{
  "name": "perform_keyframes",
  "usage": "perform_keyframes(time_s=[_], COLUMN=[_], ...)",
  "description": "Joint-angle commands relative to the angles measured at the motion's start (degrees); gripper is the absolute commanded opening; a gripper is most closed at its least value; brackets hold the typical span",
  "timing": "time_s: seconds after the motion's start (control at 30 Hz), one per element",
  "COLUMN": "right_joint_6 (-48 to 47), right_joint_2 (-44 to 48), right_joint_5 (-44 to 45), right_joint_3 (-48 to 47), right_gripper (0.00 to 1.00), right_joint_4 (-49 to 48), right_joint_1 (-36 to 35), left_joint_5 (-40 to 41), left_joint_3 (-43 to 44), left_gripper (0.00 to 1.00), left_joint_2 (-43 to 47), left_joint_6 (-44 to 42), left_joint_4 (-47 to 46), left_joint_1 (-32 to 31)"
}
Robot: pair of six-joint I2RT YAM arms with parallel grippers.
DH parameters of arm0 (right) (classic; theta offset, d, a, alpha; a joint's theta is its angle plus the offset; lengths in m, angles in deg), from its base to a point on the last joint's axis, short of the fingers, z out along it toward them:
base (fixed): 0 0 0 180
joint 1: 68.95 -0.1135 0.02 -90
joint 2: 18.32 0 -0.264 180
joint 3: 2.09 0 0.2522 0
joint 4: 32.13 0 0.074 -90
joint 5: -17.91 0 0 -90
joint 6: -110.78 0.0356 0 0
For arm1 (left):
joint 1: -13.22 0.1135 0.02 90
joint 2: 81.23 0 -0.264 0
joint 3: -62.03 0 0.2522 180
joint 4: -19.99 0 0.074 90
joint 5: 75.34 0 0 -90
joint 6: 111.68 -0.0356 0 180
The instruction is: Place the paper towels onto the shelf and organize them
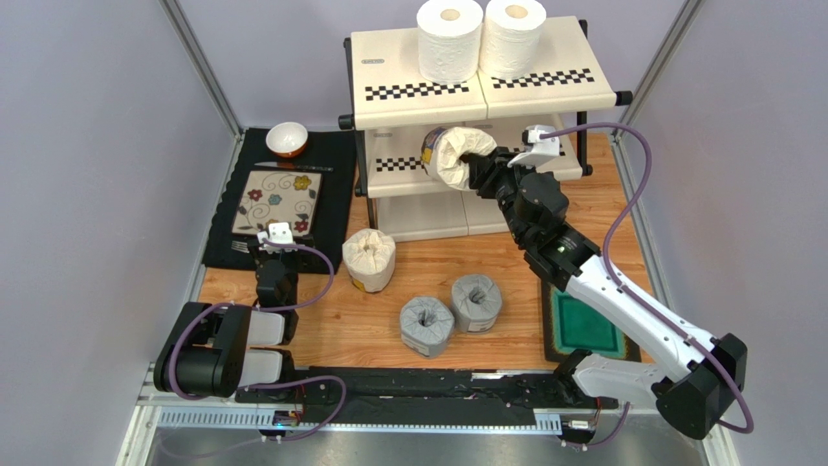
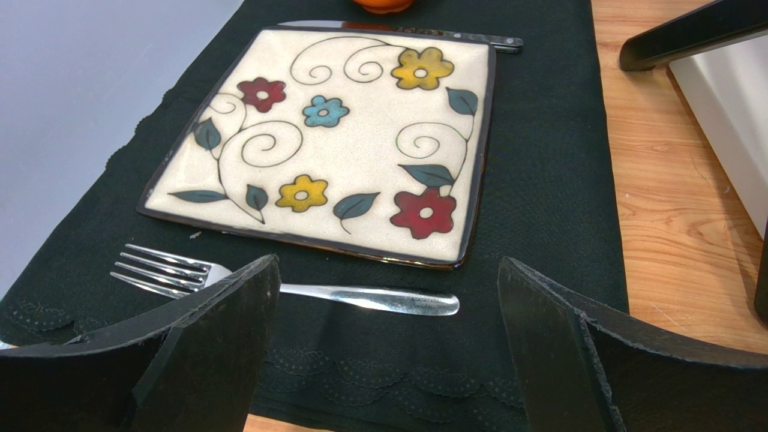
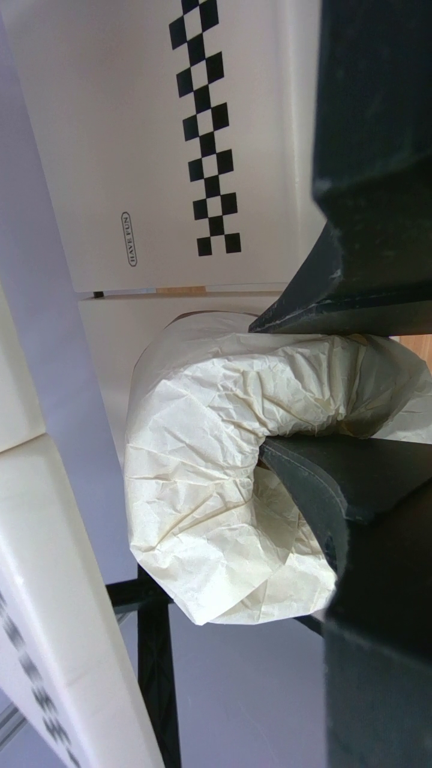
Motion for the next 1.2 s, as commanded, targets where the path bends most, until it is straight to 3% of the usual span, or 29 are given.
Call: perform_keyframes(time_s=[0.0, 0.5, 0.6, 0.73, 1.17], right_joint_6=[-0.67, -1.11, -0.76, -0.58, -0.06], right_joint_2=[-1.75, -8.35, -9.49, -10.02, -8.88], right_joint_5=[-0.49, -2.16, -2.51, -3.21, 3.73], right_joint_3=[-3.49, -6.74, -7.45, -7.36, -6.31], right_gripper=[0.32, 0.34, 0.37, 0.50, 0.52], right_joint_4=[-9.13, -9.66, -9.22, -8.87, -6.67], right_joint_1=[1.18, 3.12, 3.29, 3.21, 3.29], left_joint_5=[-0.57, -0.57, -0.57, -0.57, -0.57], left_joint_3=[-13.34, -13.34, -13.42, -13.42, -13.42], left_gripper=[0.99, 0.99, 0.99, 0.99, 0.99], left_joint_2=[-0.03, -0.03, -0.12, -0.03, -0.03], left_joint_6=[-0.40, -0.40, -0.40, -0.40, -0.40], left_joint_4=[-1.75, -1.84, -1.75, -1.75, -1.75], left_joint_1=[0.36, 0.36, 0.36, 0.36, 0.36])
